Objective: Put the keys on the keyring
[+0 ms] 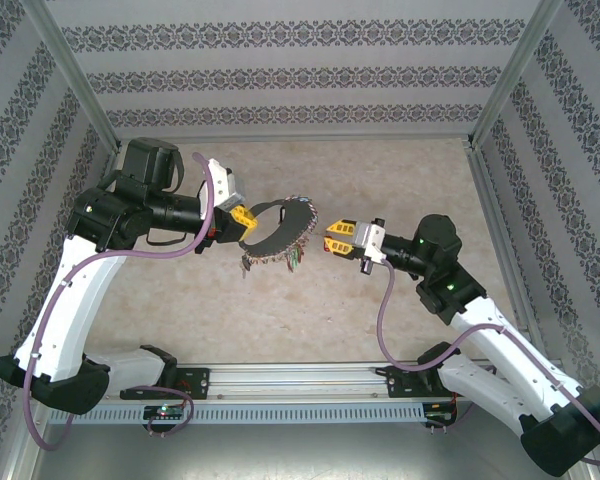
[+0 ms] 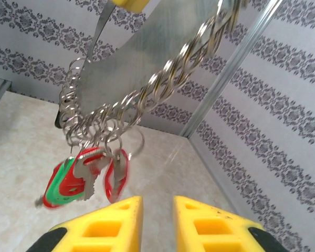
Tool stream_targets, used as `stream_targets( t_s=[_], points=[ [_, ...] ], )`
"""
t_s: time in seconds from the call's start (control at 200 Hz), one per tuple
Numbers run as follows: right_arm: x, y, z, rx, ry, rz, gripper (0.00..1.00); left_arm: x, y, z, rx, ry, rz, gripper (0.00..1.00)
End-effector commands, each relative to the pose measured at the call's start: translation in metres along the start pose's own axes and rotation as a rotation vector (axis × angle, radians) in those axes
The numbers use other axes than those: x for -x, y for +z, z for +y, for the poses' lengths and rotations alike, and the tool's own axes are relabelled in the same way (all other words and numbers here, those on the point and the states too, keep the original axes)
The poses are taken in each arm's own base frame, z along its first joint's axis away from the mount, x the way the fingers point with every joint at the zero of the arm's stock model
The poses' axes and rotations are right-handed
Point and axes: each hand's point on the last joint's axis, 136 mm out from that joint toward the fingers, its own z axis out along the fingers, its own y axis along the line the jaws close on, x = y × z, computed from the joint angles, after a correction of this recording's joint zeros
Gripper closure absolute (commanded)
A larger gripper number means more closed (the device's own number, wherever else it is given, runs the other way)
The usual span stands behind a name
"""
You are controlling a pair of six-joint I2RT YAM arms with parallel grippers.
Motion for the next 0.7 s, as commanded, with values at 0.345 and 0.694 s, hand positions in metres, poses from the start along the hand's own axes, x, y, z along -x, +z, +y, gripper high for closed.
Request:
stream_targets(
  t_s=[0.345, 0.694],
  points=[
    [-0.007, 0.007, 0.043, 0.151, 0.14, -0.033, 0.77, 0.021, -0.012, -0.006, 0.003, 0.056, -0.064, 1.0],
    [-0.006, 0.028, 0.043, 0.117, 0.161, -0.04, 0.79, 0.021, -0.012, -0.005, 0.004, 0.054, -0.066, 1.0]
  ],
)
